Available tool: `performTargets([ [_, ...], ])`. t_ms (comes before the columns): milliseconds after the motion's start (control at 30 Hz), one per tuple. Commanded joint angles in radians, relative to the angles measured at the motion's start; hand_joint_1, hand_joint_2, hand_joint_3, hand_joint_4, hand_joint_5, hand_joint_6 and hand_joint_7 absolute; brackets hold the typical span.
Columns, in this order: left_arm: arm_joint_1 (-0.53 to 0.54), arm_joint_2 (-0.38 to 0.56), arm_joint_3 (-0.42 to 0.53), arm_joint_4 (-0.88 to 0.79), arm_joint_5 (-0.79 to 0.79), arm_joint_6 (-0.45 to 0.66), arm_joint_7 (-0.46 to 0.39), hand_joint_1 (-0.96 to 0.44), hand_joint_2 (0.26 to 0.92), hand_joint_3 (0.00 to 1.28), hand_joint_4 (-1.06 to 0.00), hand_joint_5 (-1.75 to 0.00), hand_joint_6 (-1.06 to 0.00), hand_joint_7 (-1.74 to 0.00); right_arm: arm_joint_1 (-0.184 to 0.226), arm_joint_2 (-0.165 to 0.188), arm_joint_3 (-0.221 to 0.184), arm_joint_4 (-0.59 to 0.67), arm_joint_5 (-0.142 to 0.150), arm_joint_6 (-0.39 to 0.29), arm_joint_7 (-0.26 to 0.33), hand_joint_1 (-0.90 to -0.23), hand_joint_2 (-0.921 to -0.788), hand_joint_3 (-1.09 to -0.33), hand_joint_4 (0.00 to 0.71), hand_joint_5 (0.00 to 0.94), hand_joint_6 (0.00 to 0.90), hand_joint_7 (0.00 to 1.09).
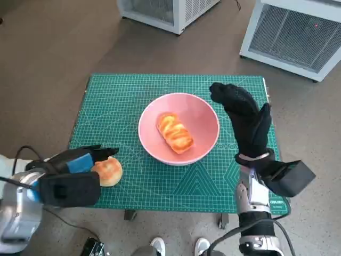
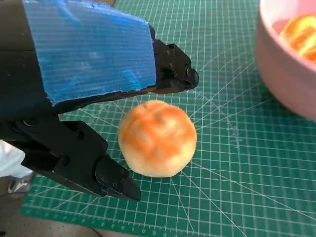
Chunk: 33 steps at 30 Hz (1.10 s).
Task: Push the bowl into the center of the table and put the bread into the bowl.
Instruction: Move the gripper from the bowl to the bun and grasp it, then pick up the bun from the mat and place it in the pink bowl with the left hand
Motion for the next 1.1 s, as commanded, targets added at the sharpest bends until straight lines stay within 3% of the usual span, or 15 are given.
performTargets([
  [33, -0.013, -0.033, -0.032, 0.060, 0.035, -0.055, 0.054, 0.09, 0.745, 0.01, -0.35, -0.03, -0.47, -0.04, 0.027, 0.000, 0.001, -0.001, -0.001, 0.011, 0.002, -0.741, -0.921, -0.778, 0.263, 0.004, 0.031, 0.60],
  [200, -0.018, -0.050, -0.066, 0.122, 0.092, -0.134, 0.132, 0.13, 0.794, 0.03, -0.65, -0.09, -0.65, -0.07, 0.026, -0.002, 0.000, 0.000, -0.001, 0.012, 0.002, -0.741, -0.921, -0.779, 0.263, 0.004, 0.031, 0.60],
  [233, -0.019, -0.051, -0.072, 0.134, 0.102, -0.148, 0.145, 0.22, 0.840, 0.03, -0.68, -0.49, -0.71, -0.10, 0.026, -0.003, -0.001, 0.000, 0.000, 0.012, 0.002, -0.741, -0.921, -0.779, 0.263, 0.004, 0.031, 0.60],
  [333, -0.022, -0.051, -0.086, 0.162, 0.129, -0.191, 0.176, 0.32, 0.894, 0.06, -0.68, -0.98, -0.82, -0.15, 0.027, -0.003, -0.001, -0.003, 0.001, 0.015, 0.002, -0.741, -0.921, -0.780, 0.263, 0.003, 0.030, 0.60],
  [400, -0.025, -0.049, -0.090, 0.175, 0.140, -0.212, 0.188, 0.17, 0.907, 0.06, -0.71, -1.05, -0.69, -0.66, 0.028, -0.003, -0.001, -0.006, 0.002, 0.016, 0.001, -0.741, -0.921, -0.780, 0.263, 0.003, 0.030, 0.60],
  [433, -0.027, -0.048, -0.090, 0.180, 0.144, -0.220, 0.191, 0.11, 0.912, 0.06, -0.72, -1.08, -0.65, -0.86, 0.028, -0.002, -0.001, -0.007, 0.002, 0.016, 0.001, -0.740, -0.921, -0.781, 0.262, 0.003, 0.029, 0.60],
  [533, -0.030, -0.043, -0.087, 0.192, 0.143, -0.244, 0.194, 0.04, 0.917, 0.05, -0.74, -1.10, -0.63, -1.06, 0.029, -0.001, -0.001, -0.009, 0.002, 0.016, 0.001, -0.740, -0.921, -0.782, 0.262, 0.003, 0.028, 0.61],
  [767, -0.036, -0.039, -0.062, 0.201, 0.129, -0.270, 0.190, 0.00, 0.920, 0.03, -0.76, -1.08, -0.64, -1.16, 0.026, 0.002, -0.002, -0.001, 0.000, 0.013, -0.001, -0.740, -0.921, -0.781, 0.264, 0.003, 0.028, 0.61],
  [1100, -0.049, -0.031, 0.031, 0.145, 0.044, -0.269, 0.167, 0.00, 0.920, 0.03, -0.77, -1.07, -0.64, -1.17, 0.021, 0.003, -0.005, 0.004, 0.007, 0.018, 0.002, -0.740, -0.921, -0.781, 0.264, 0.003, 0.027, 0.61],
])
